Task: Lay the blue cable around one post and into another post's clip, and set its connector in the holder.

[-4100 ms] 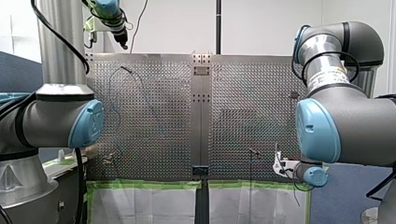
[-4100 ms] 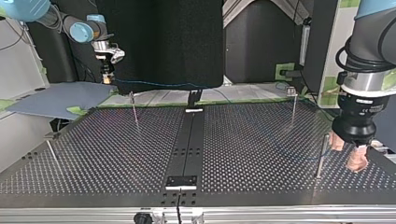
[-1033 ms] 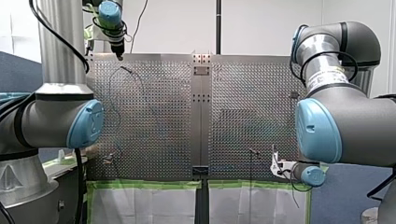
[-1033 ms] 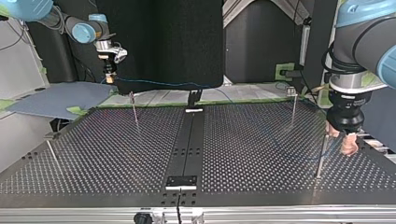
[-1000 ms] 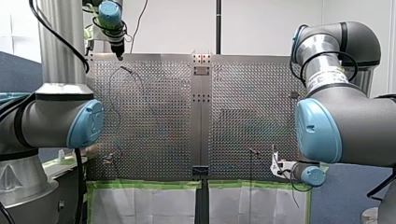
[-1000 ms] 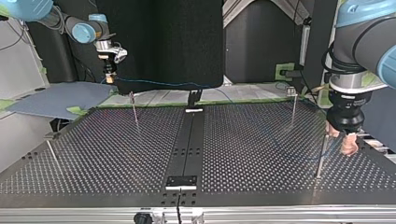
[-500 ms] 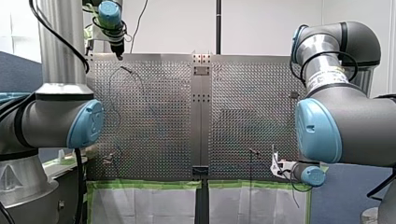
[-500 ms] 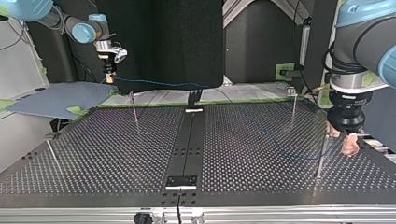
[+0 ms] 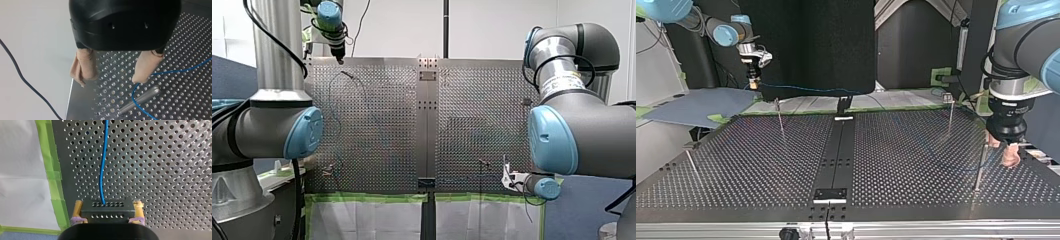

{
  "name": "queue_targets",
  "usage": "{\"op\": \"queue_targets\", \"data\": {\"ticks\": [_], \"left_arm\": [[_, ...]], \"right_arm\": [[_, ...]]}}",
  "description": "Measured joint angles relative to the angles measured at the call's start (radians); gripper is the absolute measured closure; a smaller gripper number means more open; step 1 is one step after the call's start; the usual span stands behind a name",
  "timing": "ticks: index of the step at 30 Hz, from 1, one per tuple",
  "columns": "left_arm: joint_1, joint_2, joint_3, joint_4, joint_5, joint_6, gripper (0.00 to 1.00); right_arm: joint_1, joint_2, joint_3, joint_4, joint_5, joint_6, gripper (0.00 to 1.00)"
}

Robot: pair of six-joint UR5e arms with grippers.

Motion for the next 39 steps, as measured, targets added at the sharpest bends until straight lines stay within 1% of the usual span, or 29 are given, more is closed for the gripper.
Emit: {"op": "queue_targets", "data": {"ticks": [33, 36, 39], "left_arm": [[-0.001, 0.01, 0.0, 0.0, -0.001, 0.0, 0.0], [-0.008, 0.014, -0.001, 0.0, 0.007, 0.004, 0.0], [-0.027, 0.032, -0.017, 0.002, 0.028, 0.023, 0.0]], "right_arm": [[0.0, -0.001, 0.0, 0.002, 0.0, 0.0, 1.0], [0.0, -0.002, 0.0, 0.002, 0.0, 0.0, 1.0], [-0.001, -0.003, -0.001, 0.003, 0.0, 0.0, 1.0]]}}
